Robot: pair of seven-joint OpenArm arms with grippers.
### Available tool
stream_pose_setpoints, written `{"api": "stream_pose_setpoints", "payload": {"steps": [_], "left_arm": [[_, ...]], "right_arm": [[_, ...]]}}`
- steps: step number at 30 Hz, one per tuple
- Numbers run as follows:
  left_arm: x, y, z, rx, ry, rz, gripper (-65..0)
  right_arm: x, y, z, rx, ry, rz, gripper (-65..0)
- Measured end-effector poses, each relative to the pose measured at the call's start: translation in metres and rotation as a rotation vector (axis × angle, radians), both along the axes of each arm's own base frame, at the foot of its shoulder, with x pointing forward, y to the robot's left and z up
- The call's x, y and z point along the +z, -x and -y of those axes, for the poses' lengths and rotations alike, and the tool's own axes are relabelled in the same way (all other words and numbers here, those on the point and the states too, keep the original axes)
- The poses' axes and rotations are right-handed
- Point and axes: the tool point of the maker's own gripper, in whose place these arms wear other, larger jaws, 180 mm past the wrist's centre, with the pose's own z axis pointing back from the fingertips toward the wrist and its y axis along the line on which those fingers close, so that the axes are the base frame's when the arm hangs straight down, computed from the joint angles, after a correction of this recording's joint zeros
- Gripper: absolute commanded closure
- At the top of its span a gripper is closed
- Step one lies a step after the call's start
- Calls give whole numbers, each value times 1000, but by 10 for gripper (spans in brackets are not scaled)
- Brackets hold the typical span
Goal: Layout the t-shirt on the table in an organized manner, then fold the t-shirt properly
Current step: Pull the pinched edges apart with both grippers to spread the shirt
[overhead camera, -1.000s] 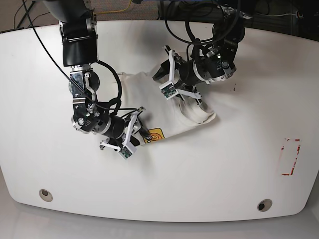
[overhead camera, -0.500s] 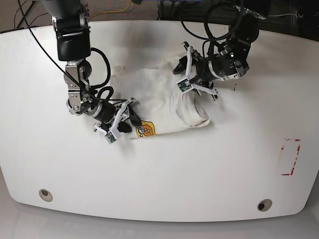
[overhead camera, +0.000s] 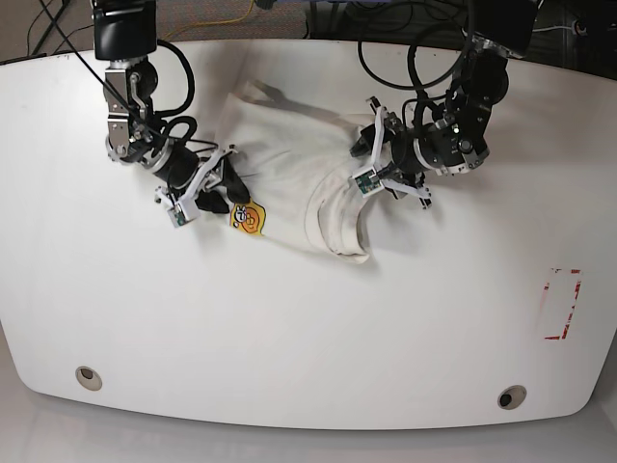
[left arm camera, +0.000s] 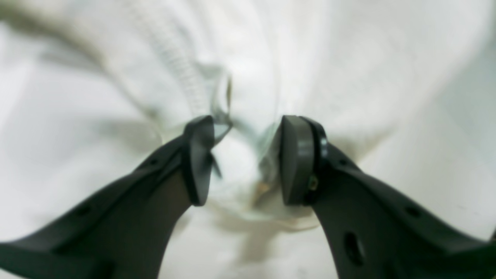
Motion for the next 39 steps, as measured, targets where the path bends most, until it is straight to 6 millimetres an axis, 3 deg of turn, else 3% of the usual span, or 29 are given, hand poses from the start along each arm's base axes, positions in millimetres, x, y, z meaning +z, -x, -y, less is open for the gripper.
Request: {"api": "stream_pose_setpoints", "payload": {"steps": [6,12,21,26,34,39], "left_arm": [[8,-27,-6,12,-19,37,-257],[27,-52,-6,13,-21,100,-257],[78,-79,5,-8,13,252,-257],[85,-67,13,-10,13,258,-257],[63,-21,42,-24,85,154,-257],[45,-2,37,-21,63,100,-257]], "right_arm": [[4,28,-16,36,22,-1,-246],[24,49,-38,121,30,36,-246],[80,42,-53,200,113,167,-246],[93,44,-57,224,132,201,-246],[78,48,-52,218,139,152,-246],[63,50,-47,208,146,104,-246]]}}
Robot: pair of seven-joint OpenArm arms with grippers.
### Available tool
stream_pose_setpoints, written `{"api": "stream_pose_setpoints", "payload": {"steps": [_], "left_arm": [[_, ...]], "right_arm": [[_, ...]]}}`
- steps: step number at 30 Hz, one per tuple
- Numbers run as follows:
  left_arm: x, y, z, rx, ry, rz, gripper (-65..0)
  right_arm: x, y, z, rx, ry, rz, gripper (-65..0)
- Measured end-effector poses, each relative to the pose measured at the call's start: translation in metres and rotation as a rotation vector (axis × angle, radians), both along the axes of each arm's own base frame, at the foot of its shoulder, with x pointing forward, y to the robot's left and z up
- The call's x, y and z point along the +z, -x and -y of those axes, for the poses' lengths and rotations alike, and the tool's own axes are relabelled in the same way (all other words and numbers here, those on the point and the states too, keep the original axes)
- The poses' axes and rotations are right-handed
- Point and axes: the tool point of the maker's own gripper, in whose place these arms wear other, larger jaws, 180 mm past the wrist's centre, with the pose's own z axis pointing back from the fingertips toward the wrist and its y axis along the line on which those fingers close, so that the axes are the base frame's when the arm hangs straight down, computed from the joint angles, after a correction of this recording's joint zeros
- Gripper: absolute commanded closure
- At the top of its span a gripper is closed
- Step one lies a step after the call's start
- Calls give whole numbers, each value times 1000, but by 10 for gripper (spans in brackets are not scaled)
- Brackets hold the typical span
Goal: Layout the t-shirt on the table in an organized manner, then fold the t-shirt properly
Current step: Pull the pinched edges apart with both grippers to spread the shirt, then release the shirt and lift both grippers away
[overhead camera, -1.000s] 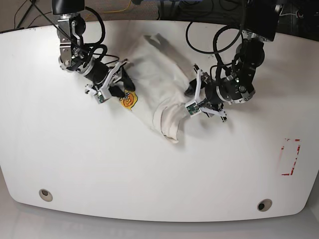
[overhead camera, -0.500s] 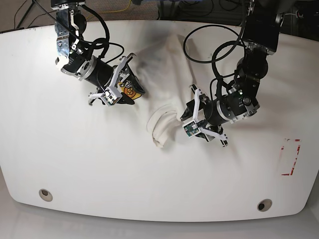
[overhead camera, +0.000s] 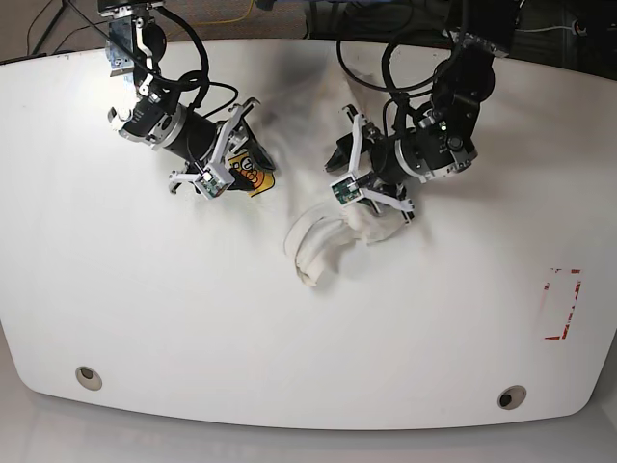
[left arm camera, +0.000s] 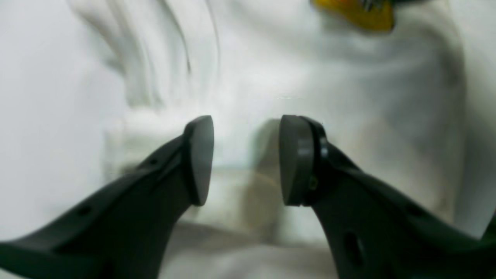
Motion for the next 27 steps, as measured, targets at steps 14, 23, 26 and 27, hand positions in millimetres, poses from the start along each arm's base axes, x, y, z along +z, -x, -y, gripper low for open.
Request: {"api": "stream_pose_setpoints", "payload": {"steps": [14,23,26,27], "left_arm": [[-31,24,6,14,64,-99,-257],[-45,18,-42,71,-22,-113,-257],[-44,14,-50,82,-34,-103,-257],[-43,13,-52,84,-36,-100,-257]], "right_arm": [[-48,7,14,-63,-28,-132,-246],[-53,14,10,-75,-73,-142,-246],[-55,19,9,-76,-77,-155,-246],[-57,21,10,-77,-76,-159,-246]]}}
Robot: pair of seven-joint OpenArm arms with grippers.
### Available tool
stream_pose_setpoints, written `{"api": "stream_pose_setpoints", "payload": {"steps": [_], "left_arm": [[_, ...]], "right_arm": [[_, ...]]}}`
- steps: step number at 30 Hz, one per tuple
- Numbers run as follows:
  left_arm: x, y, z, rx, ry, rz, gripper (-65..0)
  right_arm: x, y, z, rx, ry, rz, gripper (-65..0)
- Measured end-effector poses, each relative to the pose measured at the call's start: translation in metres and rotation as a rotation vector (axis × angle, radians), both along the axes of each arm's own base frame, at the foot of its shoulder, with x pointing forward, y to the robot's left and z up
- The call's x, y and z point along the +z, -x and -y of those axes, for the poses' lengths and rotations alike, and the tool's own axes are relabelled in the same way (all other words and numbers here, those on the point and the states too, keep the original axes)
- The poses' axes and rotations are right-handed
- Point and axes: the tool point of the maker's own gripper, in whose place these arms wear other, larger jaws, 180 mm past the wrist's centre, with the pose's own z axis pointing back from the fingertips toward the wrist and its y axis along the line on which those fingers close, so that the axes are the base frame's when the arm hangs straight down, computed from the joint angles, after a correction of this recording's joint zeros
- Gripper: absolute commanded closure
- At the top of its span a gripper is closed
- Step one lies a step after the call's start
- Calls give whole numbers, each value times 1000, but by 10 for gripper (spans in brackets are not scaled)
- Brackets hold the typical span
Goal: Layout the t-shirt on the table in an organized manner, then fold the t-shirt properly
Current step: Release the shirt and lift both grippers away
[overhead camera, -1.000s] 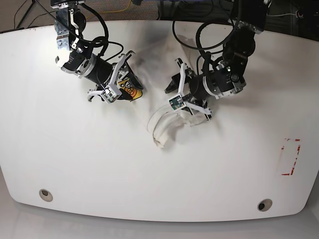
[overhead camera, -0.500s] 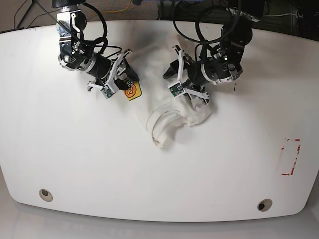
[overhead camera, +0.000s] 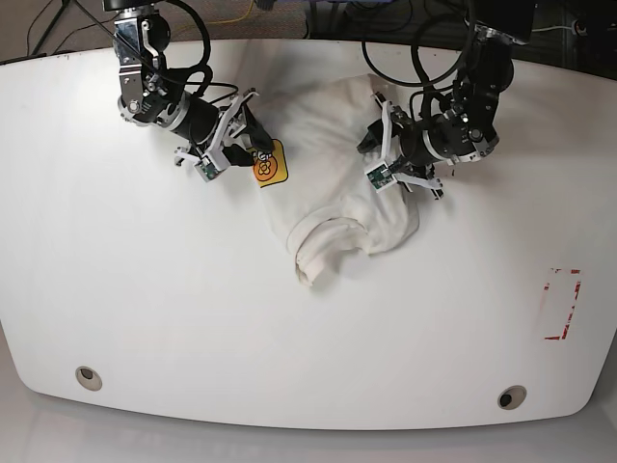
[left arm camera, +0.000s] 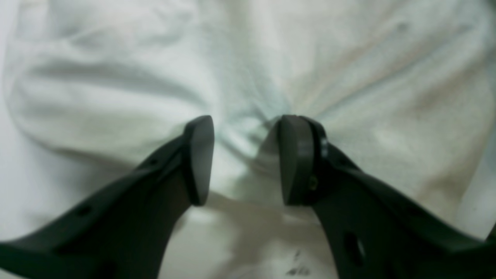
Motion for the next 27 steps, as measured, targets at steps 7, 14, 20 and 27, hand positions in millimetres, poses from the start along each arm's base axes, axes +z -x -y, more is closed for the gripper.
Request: {"api": "stream_pose_setpoints", "payload": {"steps": [7,14,20,27], "left_arm": [[19,-20,-17,25,-33,71,-257],[52,-34,-18,41,-16,173,-257],[62,-33,6,49,54,188,-257],[66,-31,26,91,152,179,-257]], "right_arm": [[3,1,-1,7,3,8,-246],[35,-4,-10,33,-1,100,-246],[63,-9,-19,84,33,173,-246],[90,-41,-17,86,63,271,-246]]}}
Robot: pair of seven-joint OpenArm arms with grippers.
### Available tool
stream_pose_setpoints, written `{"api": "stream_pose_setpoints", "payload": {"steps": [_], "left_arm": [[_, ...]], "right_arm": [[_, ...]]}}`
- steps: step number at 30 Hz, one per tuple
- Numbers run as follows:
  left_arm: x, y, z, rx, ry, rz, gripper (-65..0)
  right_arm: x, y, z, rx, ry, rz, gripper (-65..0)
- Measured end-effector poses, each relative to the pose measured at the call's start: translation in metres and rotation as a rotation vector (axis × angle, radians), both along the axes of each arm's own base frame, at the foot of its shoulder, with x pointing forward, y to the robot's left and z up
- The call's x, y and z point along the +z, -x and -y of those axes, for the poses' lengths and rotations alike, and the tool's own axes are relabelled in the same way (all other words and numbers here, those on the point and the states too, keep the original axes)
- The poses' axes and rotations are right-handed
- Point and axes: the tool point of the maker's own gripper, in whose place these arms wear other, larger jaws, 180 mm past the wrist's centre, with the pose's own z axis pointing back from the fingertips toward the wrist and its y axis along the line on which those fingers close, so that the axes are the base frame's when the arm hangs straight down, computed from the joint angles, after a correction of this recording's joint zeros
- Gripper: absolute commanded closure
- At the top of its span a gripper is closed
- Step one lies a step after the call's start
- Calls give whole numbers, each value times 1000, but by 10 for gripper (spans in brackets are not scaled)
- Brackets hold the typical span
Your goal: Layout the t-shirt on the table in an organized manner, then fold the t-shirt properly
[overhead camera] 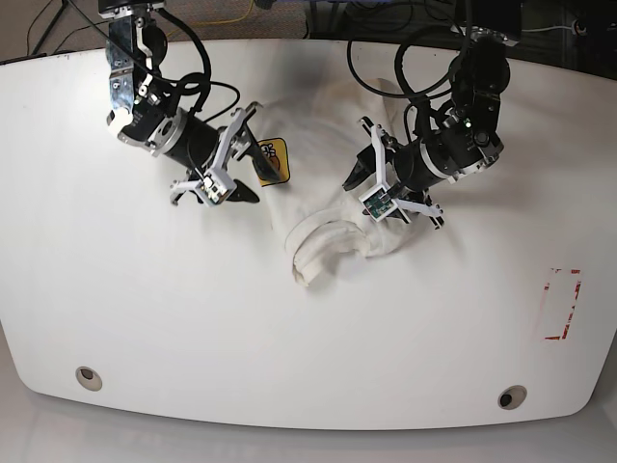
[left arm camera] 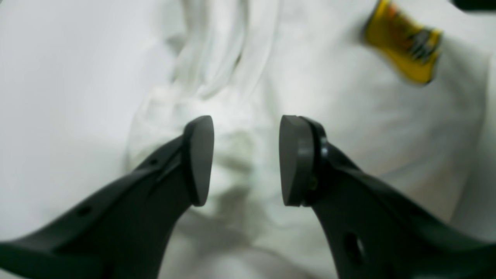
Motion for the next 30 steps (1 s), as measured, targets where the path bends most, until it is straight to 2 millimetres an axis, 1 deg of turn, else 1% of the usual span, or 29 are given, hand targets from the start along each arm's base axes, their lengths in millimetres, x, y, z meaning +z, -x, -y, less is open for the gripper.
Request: {"api": "stream_pose_setpoints", "payload": {"steps": [4,5,9,13,19,21,24,28,30], "left_arm": [[3,-11,-13,209,108,-2,-257],[3,-11,-14,235,125,-1,-257],[5,-6,-4,248,191,13,-257],[1,5,4,251,237,-9,-257],[-11,15,-3,296,228,-49,-257],[-16,21,-6,307,221,-64,-257],[-23,30,-10,313,213,-89,-257],[-30,37,-21,339,203,-110,-257],[-32,38,-29,354,186,-111,-257]], "right_arm": [[11,-18,1,-3,-7,43,-246],[12,-22,1,-3,-7,49,-246],[10,-37,4,-26,-12,44,-246],[9,-55,-1,-48,-42,36,-246],[6,-82,-8,-73,-89,14,-246],[6,-88,-11,-82,-104,10,-246],[6,-94,-22,-73,-143,-1,-246],[-7,-101,-33,-81,-177,-54,-246],[-22,-103,-33,-82,-162,-93,-246]]}}
